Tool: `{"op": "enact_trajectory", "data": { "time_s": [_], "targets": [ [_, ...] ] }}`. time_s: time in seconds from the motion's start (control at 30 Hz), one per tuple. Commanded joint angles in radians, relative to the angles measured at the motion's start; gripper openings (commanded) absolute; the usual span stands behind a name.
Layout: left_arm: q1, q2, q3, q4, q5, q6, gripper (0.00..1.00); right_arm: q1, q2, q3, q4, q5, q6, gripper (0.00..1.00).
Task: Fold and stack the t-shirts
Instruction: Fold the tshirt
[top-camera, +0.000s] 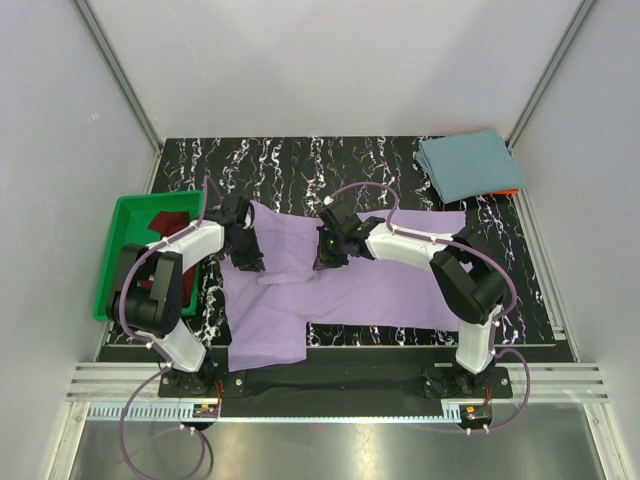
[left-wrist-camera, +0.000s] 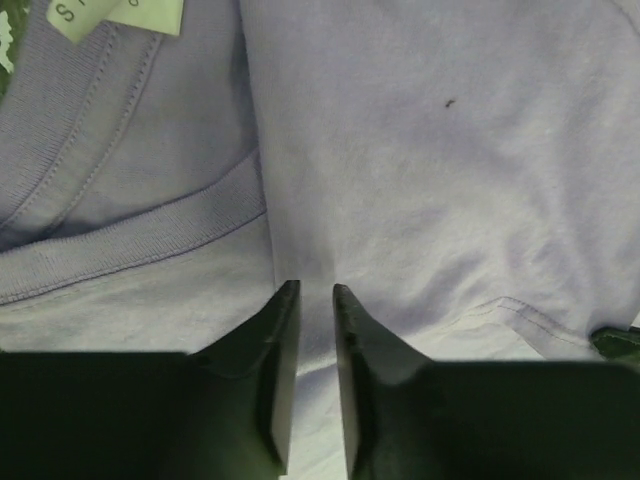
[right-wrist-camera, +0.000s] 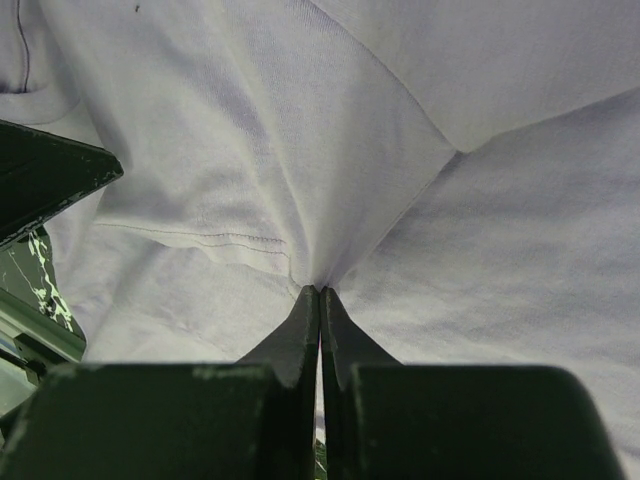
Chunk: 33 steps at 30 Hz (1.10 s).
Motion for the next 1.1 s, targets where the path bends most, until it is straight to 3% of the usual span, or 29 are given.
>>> {"op": "enact_trajectory", "data": {
  "time_s": [0.0, 0.07, 0.1, 0.4, 0.43, 0.5, 0.57, 0.7, 0.87, 1.0, 1.03, 1.07],
  "targets": [
    [-0.001, 0.022, 0.024, 0.031, -0.004, -0.001, 0.16, 0.002, 0.006, 0.003, 0.032, -0.012, 0.016, 0.00],
    [-0.001, 0.025, 0.024, 0.023, -0.005, -0.001, 0.10, 0.002, 0.008, 0.006, 0.033, -0.013, 0.017, 0.00],
    [-0.002, 0.025, 0.024, 0.020, -0.007, -0.001, 0.01, 0.004, 0.009, 0.006, 0.033, -0.013, 0.017, 0.00],
    [-0.001, -0.033, 0.035, -0.056, -0.112, -0.021, 0.01, 0.002, 0.002, 0.007, 0.025, -0.009, 0.016, 0.00],
    [-0.002, -0.035, 0.026, -0.056, -0.114, -0.022, 0.17, 0.002, 0.003, 0.009, 0.028, -0.007, 0.017, 0.00],
    [-0.002, -0.046, -0.001, -0.037, -0.096, -0.031, 0.32, 0.002, 0.000, 0.007, 0.028, -0.009, 0.016, 0.00],
    [-0.002, -0.058, -0.020, -0.004, -0.068, -0.036, 0.41, 0.002, -0.001, 0.004, 0.028, -0.009, 0.014, 0.00],
    [-0.002, -0.053, -0.043, 0.028, -0.045, -0.044, 0.44, 0.002, 0.005, 0.001, 0.033, -0.010, 0.016, 0.00],
    [-0.002, -0.032, -0.051, 0.048, -0.025, -0.053, 0.40, 0.002, 0.003, -0.002, 0.033, -0.013, 0.016, 0.01],
    [-0.002, -0.029, -0.042, 0.033, -0.045, -0.059, 0.22, 0.002, 0.003, 0.000, 0.027, -0.010, 0.017, 0.01],
    [-0.002, -0.030, -0.037, 0.027, -0.053, -0.061, 0.09, 0.002, 0.003, -0.002, 0.025, -0.007, 0.016, 0.02],
    [-0.002, -0.038, -0.034, 0.008, -0.071, -0.061, 0.04, 0.002, 0.005, 0.000, 0.022, -0.006, 0.017, 0.02]
  ]
}}
